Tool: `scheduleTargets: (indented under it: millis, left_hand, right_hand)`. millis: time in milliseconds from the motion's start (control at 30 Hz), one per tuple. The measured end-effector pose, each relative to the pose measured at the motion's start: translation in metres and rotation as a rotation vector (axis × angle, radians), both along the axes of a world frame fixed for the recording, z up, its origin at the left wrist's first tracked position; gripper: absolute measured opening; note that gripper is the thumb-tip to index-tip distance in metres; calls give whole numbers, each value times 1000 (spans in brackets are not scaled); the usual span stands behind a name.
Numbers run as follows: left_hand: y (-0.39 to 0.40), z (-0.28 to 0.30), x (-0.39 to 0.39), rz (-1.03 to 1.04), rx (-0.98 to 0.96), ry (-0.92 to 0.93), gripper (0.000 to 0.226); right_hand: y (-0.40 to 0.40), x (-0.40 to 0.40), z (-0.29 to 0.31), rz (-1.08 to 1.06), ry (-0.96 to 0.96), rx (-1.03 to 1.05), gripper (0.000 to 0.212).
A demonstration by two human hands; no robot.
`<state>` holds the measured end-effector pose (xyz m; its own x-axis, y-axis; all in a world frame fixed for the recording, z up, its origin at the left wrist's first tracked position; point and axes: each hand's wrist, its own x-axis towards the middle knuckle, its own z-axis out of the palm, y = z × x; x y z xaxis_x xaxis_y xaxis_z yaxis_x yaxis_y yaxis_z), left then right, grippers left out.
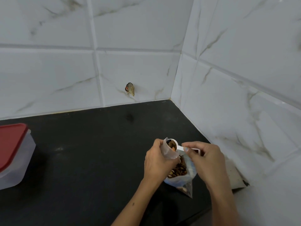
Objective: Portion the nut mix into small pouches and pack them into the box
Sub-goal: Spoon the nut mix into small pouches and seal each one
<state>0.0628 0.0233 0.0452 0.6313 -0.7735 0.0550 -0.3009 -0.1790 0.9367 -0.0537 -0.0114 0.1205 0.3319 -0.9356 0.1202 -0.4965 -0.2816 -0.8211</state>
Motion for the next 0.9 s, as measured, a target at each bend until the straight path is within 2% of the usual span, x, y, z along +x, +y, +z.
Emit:
scheduleTargets:
  millis: [100, 333, 467, 900]
  left_hand:
    - [0, 1, 1, 11, -50, 68, 43]
    - [2, 5, 3, -2, -129, 170, 56]
    - [0, 2, 7, 4, -157, 151, 42]
    - [0, -3, 11, -2, -171, 183, 39]
  right_hand:
    - [4, 1, 4, 63, 110, -140, 18]
    - [7, 6, 10, 55, 181, -220, 21]
    - [8, 7, 11, 37, 170, -220, 21]
    - [10, 14, 16, 18, 128, -197, 20]
